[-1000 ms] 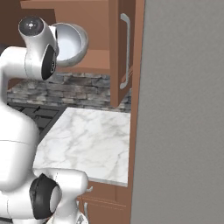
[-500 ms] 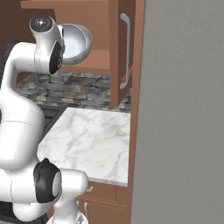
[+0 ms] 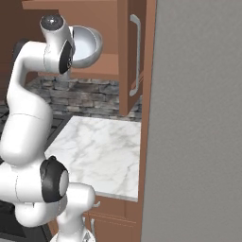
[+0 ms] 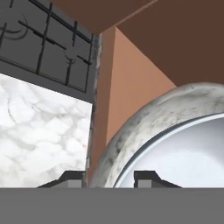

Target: Pick up the bowls on the counter and stack them on top of one another in the open cabinet. Place the smaller bowl on top of the larger bowl.

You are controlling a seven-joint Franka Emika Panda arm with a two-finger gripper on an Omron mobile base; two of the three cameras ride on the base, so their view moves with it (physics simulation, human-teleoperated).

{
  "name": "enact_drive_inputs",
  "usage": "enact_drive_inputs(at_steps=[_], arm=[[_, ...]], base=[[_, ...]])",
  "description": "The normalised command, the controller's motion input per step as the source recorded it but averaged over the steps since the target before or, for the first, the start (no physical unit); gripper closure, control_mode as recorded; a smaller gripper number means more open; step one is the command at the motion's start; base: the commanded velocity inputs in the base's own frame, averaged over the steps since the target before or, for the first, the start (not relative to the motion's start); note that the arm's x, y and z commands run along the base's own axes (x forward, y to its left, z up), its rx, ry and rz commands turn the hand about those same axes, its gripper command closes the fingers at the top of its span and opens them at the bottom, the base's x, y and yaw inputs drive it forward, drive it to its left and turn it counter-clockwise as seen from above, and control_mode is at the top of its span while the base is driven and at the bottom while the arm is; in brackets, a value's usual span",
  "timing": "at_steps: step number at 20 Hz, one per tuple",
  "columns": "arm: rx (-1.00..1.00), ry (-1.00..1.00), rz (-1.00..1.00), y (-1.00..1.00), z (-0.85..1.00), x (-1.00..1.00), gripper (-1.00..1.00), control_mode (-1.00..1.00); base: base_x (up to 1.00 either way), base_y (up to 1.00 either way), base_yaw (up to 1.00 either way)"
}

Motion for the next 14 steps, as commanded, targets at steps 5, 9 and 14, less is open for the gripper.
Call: enact_drive_inputs(at_steps=[5,9,14], arm=[[0.00,0.00,-0.02,0.00,0.00,0.36,1.00,-1.00],[0.00,0.00,-0.02,0.00,0.00,0.41,1.00,-1.00],[0.00,0.01,0.00,0.00,0.00,0.13,1.00,-1.00]], base=[[0.00,0.00,0.00],[0.00,0.00,0.00],[0.00,0.00,0.00]])
